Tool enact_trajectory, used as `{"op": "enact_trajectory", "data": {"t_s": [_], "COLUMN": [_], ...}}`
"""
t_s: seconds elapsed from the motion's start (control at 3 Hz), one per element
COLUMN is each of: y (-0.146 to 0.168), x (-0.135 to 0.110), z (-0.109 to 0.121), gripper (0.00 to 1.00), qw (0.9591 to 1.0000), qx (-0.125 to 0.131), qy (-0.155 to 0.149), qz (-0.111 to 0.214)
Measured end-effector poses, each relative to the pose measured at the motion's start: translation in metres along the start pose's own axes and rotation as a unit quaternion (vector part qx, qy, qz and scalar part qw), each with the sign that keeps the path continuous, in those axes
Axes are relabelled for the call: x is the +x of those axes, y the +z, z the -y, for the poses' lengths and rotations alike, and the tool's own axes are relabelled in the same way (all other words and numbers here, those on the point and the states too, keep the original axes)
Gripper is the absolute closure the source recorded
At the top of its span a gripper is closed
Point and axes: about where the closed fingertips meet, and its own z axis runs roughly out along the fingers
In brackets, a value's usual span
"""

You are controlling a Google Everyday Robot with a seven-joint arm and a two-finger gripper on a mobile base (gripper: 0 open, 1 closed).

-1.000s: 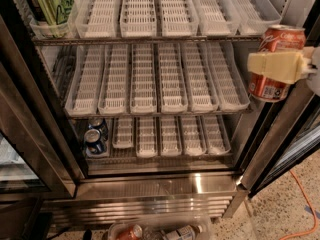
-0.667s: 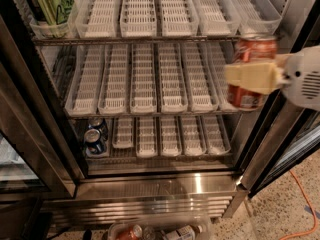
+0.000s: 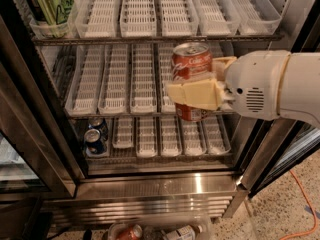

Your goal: Pick coke can from top shelf of fridge

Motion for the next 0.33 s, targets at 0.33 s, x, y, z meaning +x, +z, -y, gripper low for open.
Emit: {"op": "enact_trajectory", "data": {"t_s": [0.33], "y": [0.0085], "x": [-0.0057], "z": [-0.0264], "gripper": [1.0], "qw": [0.9984], "qx": [-0.053], "qy": [-0.001], "qz": [0.019]}}
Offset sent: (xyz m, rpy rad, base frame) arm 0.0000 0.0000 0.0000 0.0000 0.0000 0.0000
